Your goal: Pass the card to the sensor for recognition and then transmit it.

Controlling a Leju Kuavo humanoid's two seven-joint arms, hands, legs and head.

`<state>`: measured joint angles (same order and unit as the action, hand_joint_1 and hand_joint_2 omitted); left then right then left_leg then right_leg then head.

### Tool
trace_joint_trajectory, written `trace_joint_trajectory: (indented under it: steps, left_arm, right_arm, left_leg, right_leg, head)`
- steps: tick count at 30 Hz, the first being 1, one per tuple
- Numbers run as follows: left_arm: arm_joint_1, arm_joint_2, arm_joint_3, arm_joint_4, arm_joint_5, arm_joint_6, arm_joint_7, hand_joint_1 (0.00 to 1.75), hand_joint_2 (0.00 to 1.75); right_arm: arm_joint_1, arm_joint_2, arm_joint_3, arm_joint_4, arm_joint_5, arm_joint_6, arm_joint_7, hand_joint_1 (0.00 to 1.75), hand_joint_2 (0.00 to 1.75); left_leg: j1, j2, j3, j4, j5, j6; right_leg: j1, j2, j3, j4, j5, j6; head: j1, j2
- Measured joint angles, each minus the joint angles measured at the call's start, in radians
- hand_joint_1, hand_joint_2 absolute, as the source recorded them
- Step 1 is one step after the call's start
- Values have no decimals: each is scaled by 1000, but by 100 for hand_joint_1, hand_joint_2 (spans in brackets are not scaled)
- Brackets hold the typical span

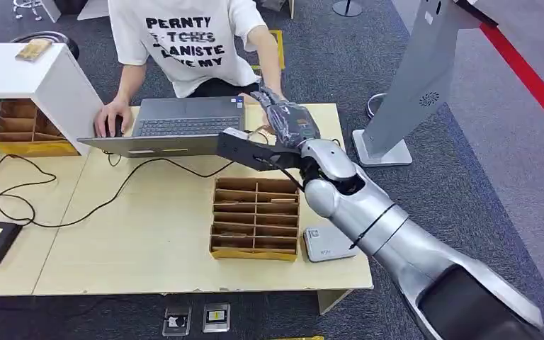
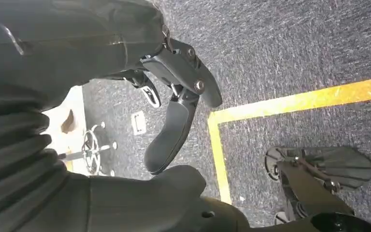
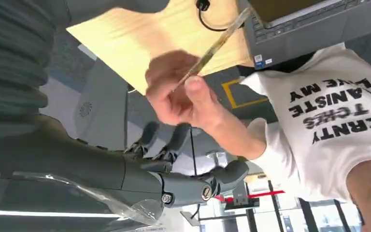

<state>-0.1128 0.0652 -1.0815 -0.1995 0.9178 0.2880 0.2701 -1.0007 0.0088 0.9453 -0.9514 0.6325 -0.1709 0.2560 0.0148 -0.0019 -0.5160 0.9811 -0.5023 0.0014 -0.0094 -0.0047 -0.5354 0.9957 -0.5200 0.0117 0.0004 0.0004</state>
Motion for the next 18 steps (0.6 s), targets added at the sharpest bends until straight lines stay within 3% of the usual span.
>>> trace_joint_trajectory:
  steps: [9, 18]
  left_arm:
    - [0, 0, 0, 0, 16, 3, 0, 61, 175]
    - [1, 0, 0, 0, 50, 23, 5, 61, 175]
  right_arm:
    - [40, -15, -5, -72, -33, -34, -8, 0, 175]
    - [133, -69, -37, -271, -58, -113, 5, 0, 175]
  left_leg:
    - [0, 0, 0, 0, 0, 0]
    - [0, 1, 1, 0, 0, 0]
  right_leg:
    - [0, 0, 0, 0, 0, 0]
    - [0, 1, 0, 0, 0, 0]
  head:
    - [0, 0]
    - [0, 0]
